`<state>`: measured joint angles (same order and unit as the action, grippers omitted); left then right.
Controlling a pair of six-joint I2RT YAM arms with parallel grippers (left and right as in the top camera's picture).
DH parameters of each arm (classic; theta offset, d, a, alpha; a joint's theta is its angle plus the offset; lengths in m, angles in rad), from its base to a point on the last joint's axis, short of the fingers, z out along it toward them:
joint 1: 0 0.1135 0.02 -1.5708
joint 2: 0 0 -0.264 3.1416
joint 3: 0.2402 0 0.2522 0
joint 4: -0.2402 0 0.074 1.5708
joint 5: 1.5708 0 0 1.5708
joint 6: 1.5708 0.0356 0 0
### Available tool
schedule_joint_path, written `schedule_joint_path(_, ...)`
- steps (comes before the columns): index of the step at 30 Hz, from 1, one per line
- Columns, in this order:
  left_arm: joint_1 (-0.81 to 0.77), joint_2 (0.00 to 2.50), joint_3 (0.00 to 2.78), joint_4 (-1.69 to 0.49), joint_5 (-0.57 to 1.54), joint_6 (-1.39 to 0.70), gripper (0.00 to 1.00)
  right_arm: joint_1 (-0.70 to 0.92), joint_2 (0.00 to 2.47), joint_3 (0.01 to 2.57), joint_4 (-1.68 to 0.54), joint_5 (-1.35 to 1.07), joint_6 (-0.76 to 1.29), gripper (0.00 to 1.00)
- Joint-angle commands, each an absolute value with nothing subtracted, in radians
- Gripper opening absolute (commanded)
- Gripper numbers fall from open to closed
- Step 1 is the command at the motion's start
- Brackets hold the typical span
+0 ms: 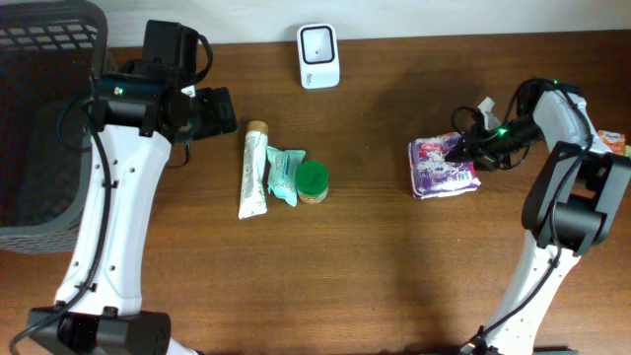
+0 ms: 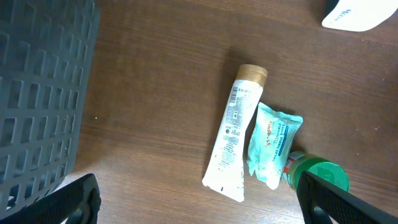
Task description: Scan the item barcode
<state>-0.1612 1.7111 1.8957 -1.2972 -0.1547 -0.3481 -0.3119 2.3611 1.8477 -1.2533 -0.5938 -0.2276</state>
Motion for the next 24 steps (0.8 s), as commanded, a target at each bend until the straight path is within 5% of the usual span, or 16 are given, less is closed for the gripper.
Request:
schedule_joint_path(1,-0.163,1.713,1.896,-1.296,-0.162,-0.344,0.99,-0.315,2.369,1.905,-1.291,-0.59,-0.227,0.17)
schedule_joint_path(5,-0.163,1.713,1.896,-1.296,-0.162,-0.344,0.99,-0.297,2.368,2.163,-1.436,-0.398,-0.116,0.12)
schedule_joint_path(12,-0.163,1.713,1.896,-1.296,-0.162,-0.344,0.99,-0.062,2.373,2.428,-1.686,0.601,0.488,0.12)
schedule_joint_path(22,-0.163,1.713,1.896,-1.296,-0.162,-0.344,0.99,0.265,2.378,2.109,-1.46,0.558,0.535,0.22)
schedule_joint_path(23,-0.163,1.713,1.896,-1.296,-0.162,-0.344,0.99,0.296,2.378,2.12,-1.46,0.527,0.532,0.36)
schedule_joint_path(24,-0.163,1.713,1.896,-1.296,-0.162,-0.344,0.99,0.327,2.378,2.14,-1.461,0.503,0.527,0.7)
